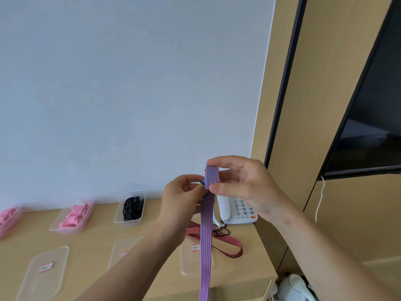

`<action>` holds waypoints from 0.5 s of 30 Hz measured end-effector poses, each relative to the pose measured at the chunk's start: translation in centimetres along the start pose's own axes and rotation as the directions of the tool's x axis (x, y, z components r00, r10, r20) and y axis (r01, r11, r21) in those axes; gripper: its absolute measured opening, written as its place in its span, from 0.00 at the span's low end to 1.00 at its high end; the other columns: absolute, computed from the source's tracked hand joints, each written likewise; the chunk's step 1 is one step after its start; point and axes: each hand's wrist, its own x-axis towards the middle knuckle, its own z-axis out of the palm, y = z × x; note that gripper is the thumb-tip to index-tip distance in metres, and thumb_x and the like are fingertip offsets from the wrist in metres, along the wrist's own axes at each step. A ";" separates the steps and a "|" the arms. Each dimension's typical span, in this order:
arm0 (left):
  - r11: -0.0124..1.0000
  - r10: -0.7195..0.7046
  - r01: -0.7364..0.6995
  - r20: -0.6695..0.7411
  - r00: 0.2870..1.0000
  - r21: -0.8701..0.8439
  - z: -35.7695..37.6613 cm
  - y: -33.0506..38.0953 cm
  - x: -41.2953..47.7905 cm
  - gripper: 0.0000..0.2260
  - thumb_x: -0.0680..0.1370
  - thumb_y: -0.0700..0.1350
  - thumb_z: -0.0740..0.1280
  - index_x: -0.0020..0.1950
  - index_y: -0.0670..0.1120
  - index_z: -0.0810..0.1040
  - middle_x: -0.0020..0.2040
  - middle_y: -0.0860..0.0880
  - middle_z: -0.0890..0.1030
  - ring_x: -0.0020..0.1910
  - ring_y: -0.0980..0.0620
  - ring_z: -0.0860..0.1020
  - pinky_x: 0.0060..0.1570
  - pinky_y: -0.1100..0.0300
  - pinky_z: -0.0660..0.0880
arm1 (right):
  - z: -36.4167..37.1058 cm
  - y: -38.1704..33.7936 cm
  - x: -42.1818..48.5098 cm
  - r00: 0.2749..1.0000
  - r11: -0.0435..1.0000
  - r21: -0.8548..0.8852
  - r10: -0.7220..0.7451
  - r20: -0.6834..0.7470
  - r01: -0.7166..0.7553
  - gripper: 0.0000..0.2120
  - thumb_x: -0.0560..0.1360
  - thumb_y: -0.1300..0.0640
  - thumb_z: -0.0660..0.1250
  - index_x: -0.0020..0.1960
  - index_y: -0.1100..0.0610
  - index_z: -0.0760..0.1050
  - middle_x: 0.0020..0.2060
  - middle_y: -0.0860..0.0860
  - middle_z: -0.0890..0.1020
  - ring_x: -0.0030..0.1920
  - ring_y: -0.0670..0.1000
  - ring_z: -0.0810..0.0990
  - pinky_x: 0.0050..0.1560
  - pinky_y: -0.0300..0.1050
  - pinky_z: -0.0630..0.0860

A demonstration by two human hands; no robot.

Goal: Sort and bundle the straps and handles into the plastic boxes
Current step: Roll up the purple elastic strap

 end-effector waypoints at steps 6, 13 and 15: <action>0.981 -0.088 0.115 0.168 0.982 -0.158 0.1 0.6 -0.3 0.16 0.82 0.43 0.62 0.45 0.46 0.89 0.41 0.43 0.86 0.41 0.46 0.86 0.41 0.55 0.83 | -0.1 0.9 0.2 0.992 0.986 -0.134 -0.107 -0.072 0.097 0.29 0.61 0.66 0.83 0.60 0.52 0.82 0.55 0.54 0.85 0.56 0.55 0.84 0.58 0.45 0.79; 0.986 0.021 0.017 0.220 0.975 -0.168 -0.1 0.4 -0.4 0.11 0.75 0.43 0.73 0.55 0.41 0.87 0.46 0.44 0.88 0.43 0.47 0.86 0.42 0.60 0.81 | 0.0 1.7 0.3 0.982 0.951 -0.263 -0.183 -0.045 0.165 0.33 0.62 0.71 0.80 0.64 0.53 0.79 0.63 0.48 0.81 0.65 0.54 0.79 0.63 0.56 0.78; 0.986 0.026 0.005 0.187 0.982 -0.164 -0.2 0.2 -0.4 0.09 0.77 0.37 0.73 0.56 0.40 0.86 0.47 0.42 0.88 0.43 0.47 0.86 0.41 0.60 0.81 | -0.1 1.4 0.1 0.985 0.945 -0.291 -0.168 -0.039 0.150 0.30 0.65 0.64 0.81 0.65 0.49 0.79 0.65 0.45 0.80 0.65 0.51 0.79 0.62 0.54 0.79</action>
